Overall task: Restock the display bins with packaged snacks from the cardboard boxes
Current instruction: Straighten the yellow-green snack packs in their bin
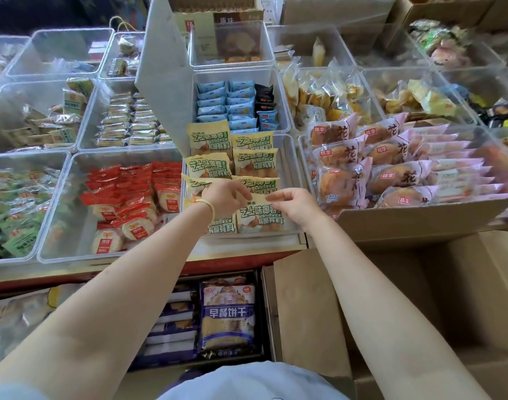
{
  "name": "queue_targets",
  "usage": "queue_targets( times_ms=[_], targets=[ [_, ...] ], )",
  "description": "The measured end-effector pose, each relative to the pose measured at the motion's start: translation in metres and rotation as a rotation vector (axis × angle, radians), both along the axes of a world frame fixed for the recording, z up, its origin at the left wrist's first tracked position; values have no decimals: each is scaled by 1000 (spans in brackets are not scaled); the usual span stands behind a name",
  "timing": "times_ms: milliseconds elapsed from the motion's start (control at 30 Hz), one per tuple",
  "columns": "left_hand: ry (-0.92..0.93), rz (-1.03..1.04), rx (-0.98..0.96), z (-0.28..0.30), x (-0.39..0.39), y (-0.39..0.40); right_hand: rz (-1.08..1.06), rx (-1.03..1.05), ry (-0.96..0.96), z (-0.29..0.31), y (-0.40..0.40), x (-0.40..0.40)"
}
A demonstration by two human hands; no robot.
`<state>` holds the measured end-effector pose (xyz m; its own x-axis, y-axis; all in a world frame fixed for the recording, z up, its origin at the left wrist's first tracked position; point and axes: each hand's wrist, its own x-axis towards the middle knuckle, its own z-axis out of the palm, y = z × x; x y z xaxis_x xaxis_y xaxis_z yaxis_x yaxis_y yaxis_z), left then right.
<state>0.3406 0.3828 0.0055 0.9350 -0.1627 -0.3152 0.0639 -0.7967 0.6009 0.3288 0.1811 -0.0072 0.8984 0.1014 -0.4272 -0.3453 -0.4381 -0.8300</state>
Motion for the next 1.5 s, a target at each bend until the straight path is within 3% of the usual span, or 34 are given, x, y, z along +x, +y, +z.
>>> queue_targets(
  times_ms=[100, 267, 433, 667, 767, 933, 1033, 1133, 1333, 1500],
  targets=[
    [7, 23, -15, -4, 1, 0, -23, -3, 6, -3, 0, -1],
    [28, -80, 58, -6, -1, 3, 116, -95, 17, -3, -6, -1],
    [40, -19, -31, -5, -3, 5, 14, -55, 4, -7, -4, -7],
    [-4, -6, 96, -13, -8, 3, -44, -197, -57, -6, 5, -12],
    [-108, -98, 239, -6, -11, 5, 49, -372, -143, 2, 8, -15],
    [-166, -94, 178, 7, -22, 48, 152, -675, -412, 16, 29, -17],
    [-152, -27, 209, 12, -27, 75, 198, -619, -597, 29, 66, -20],
    [-100, 87, 86, 8, -29, 99, 306, -542, -519, 31, 102, -19],
    [-28, 300, -212, -18, -39, 120, 331, -661, -356, 24, 120, -2],
    [-65, 342, -297, -20, -44, 120, 236, -574, -498, 35, 107, -13]
  ],
)
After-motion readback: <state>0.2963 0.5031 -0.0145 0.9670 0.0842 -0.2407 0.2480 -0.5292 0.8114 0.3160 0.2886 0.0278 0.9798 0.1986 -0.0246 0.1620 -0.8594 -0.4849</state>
